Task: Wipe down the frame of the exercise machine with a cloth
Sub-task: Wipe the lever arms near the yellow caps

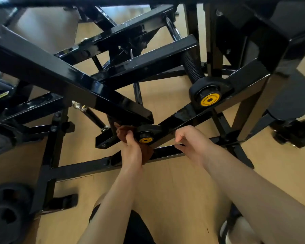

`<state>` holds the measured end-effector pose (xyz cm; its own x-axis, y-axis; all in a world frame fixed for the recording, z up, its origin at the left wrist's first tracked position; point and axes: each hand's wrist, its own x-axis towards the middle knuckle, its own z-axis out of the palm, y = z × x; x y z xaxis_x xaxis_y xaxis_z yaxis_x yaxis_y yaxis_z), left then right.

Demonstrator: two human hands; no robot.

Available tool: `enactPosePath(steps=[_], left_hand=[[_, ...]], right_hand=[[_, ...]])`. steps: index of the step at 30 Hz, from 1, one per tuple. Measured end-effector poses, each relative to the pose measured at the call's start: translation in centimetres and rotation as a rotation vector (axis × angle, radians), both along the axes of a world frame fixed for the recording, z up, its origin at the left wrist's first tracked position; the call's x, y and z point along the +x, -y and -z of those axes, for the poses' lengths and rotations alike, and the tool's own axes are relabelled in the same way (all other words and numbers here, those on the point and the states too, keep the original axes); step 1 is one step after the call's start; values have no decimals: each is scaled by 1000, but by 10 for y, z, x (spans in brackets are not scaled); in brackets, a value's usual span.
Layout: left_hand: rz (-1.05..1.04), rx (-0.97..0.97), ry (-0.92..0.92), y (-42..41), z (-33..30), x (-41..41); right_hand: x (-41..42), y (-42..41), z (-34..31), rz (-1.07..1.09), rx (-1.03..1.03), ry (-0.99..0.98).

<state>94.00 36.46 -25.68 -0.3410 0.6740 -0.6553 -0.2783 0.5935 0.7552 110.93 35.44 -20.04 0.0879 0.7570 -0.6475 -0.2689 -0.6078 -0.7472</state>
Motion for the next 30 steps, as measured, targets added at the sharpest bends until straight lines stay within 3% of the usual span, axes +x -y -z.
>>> enactPosePath(steps=[5, 9, 10, 12, 18, 25, 30], left_hand=[[170, 447, -277, 14, -27, 11], [534, 715, -812, 18, -38, 45], [608, 731, -841, 19, -40, 59], [647, 694, -804, 19, -45, 85], [445, 752, -591, -6, -55, 104], [684, 810, -665, 10, -45, 102], [504, 866, -381, 0, -54, 116]], right_hand=[[27, 9, -17, -43, 52, 72], [48, 18, -29, -136, 74, 133], [54, 19, -30, -144, 99, 150], [64, 21, -35, -142, 135, 173], [82, 21, -41, -153, 160, 87], [92, 11, -61, -284, 79, 163], [80, 13, -73, -191, 70, 158]])
